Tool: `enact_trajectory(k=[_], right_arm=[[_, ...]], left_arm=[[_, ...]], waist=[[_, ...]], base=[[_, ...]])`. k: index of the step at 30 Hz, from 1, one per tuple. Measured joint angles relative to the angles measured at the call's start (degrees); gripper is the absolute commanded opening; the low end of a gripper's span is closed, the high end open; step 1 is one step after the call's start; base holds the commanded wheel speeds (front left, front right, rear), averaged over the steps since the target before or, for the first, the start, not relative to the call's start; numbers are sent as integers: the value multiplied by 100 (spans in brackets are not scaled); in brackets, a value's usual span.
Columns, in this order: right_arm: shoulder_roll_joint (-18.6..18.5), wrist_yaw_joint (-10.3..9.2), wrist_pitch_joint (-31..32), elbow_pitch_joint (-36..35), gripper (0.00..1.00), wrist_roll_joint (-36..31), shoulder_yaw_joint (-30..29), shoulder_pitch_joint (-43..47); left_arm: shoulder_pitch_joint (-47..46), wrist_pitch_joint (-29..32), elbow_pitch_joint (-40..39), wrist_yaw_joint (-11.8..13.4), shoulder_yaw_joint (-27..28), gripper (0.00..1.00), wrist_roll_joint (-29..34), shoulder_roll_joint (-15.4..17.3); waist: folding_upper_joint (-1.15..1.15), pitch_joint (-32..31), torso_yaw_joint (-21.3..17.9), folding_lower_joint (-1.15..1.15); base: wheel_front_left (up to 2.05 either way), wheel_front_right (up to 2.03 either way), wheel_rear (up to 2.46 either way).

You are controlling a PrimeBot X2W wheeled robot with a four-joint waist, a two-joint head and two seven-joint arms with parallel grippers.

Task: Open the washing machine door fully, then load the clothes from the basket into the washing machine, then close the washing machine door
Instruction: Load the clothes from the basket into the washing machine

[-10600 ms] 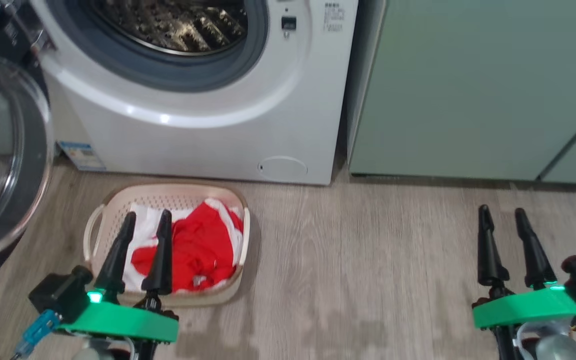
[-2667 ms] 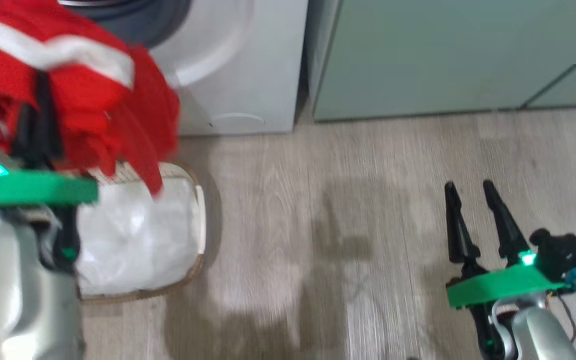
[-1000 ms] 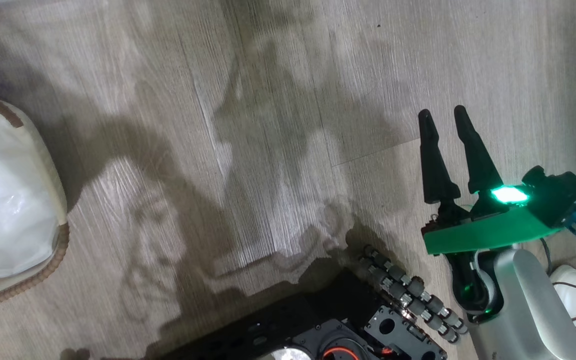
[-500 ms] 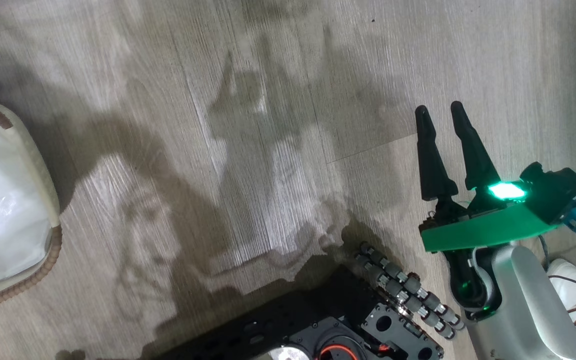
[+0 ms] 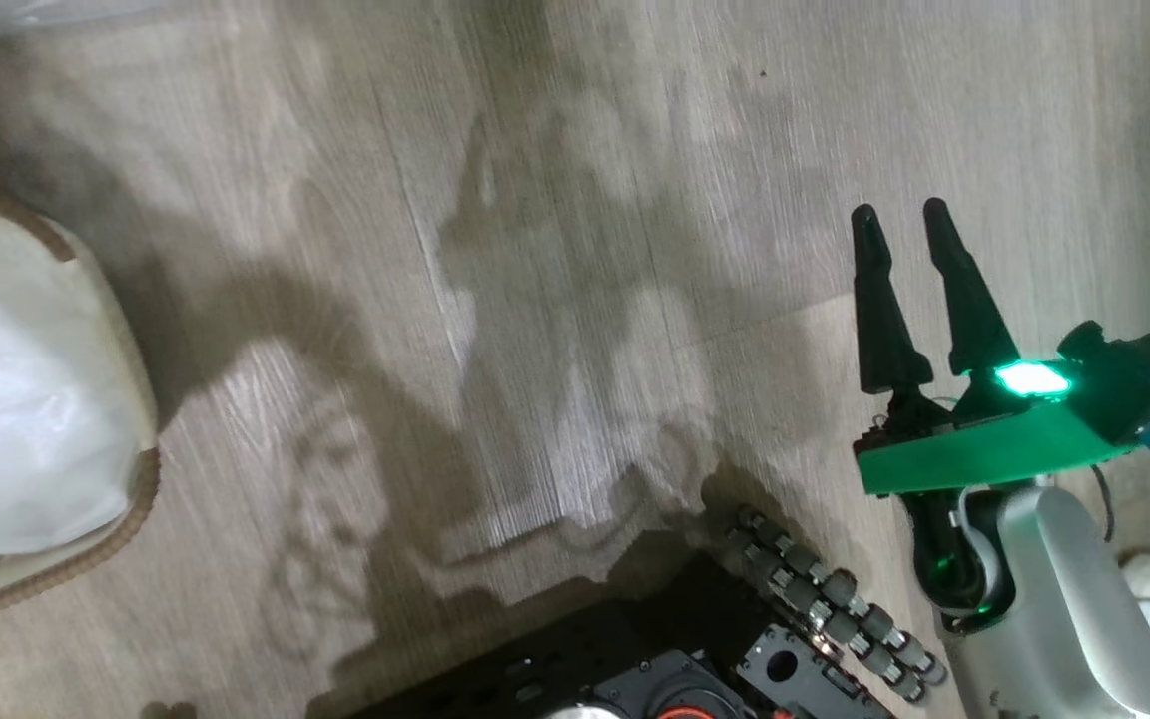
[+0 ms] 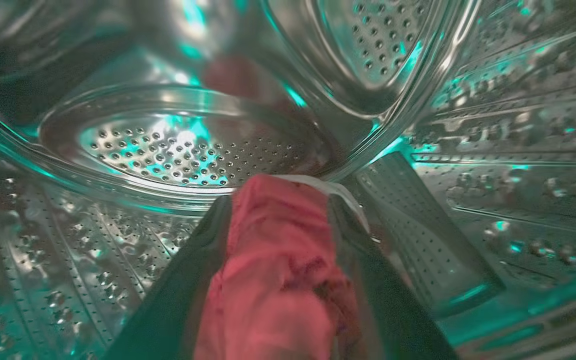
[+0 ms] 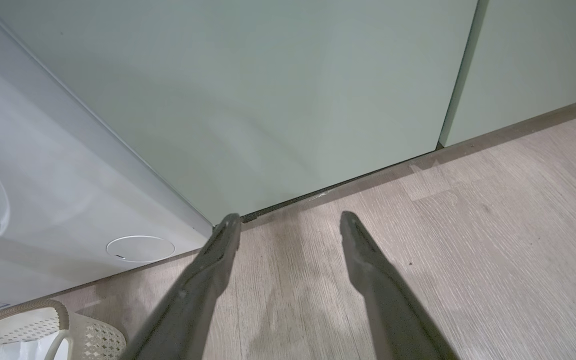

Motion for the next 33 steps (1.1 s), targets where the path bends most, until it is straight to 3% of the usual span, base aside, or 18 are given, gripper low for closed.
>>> enact_trajectory(k=[9, 18, 25, 33], right_arm=[[-1, 0, 0, 67, 100, -414, -271, -1], [-4, 0, 0, 172, 100, -825, -458, 57], [-7, 0, 0, 270, 100, -1042, -675, 404], [-7, 0, 0, 315, 100, -1169, -865, 777]], left_arm=[[1179, -402, -101, 0, -366, 100, -569, -331], [2577, -732, -872, 0, -643, 100, -1017, -530], [3903, -734, -1944, 16, 149, 100, -1036, -675], [5960, -734, -3482, 377, 942, 100, -314, -1057]], waist=[[0, -544, 397, 0], [0, -1317, 953, 0], [0, -2075, 1345, 0], [0, -2955, 1739, -1]], base=[[0, 0, 0], [0, 0, 0], [0, 0, 0], [0, 0, 0]])
